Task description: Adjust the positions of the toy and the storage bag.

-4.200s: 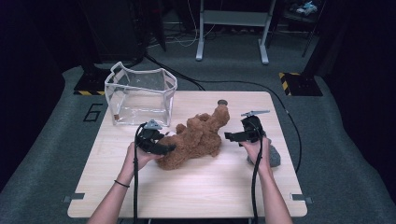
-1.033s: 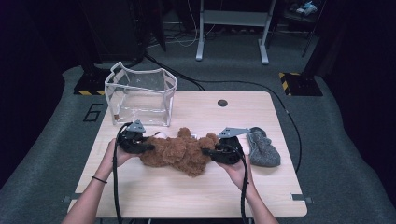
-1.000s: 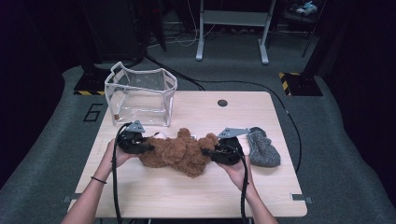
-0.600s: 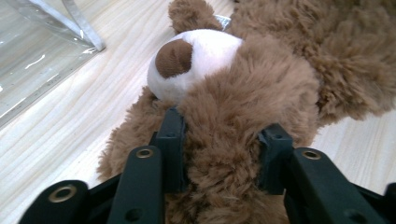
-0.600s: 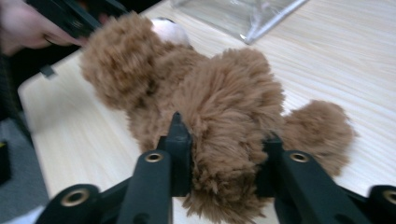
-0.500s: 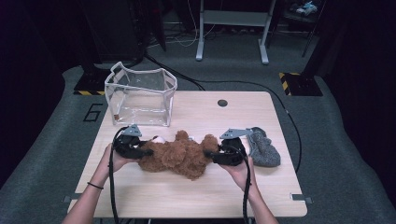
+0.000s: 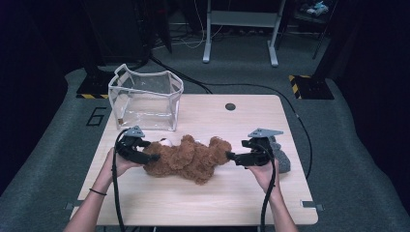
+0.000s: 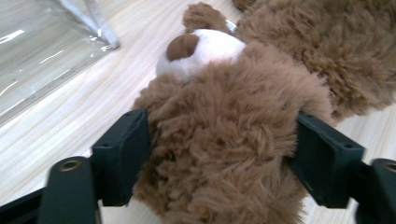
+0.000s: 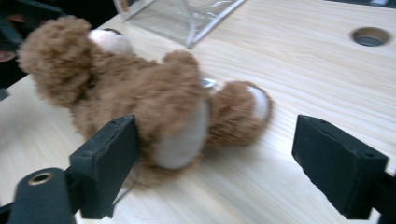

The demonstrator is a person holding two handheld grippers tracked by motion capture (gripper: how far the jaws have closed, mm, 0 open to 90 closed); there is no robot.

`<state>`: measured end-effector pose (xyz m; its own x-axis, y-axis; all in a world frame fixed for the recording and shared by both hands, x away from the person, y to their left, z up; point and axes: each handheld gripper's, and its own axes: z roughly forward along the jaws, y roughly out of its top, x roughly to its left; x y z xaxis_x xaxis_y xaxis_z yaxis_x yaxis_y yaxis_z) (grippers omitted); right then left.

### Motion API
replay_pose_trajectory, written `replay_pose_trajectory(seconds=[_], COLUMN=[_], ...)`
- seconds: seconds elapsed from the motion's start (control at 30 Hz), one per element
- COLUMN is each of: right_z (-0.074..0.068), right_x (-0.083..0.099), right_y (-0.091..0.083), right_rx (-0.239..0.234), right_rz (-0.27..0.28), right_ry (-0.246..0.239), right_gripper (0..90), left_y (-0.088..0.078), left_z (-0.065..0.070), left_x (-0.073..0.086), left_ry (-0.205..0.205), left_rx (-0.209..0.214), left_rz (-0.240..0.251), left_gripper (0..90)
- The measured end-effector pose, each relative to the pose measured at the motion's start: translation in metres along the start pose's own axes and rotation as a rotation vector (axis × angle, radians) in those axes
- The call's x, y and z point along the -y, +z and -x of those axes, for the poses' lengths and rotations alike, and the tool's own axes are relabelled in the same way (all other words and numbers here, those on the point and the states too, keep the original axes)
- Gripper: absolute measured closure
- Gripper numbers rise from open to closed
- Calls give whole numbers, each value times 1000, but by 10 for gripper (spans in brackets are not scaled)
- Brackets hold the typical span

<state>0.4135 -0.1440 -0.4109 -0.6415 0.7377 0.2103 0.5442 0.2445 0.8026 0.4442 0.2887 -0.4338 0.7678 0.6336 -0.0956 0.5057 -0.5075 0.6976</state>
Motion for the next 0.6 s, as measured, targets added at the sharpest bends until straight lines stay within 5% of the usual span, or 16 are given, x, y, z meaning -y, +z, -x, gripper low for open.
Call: replay_pose_trajectory(seconds=[0.23, 0.6], right_z=[27, 72], right_x=[7, 23], right_y=[-10, -6], right_rx=[57, 238], right_rz=[-4, -73], right_ry=[62, 107], right_gripper=[75, 50], left_y=[-4, -13], left_z=[-2, -7], left_x=[-7, -26], left_ry=[-30, -60], left_rx=[-29, -94], left_rz=[14, 46], left_gripper=[147, 104])
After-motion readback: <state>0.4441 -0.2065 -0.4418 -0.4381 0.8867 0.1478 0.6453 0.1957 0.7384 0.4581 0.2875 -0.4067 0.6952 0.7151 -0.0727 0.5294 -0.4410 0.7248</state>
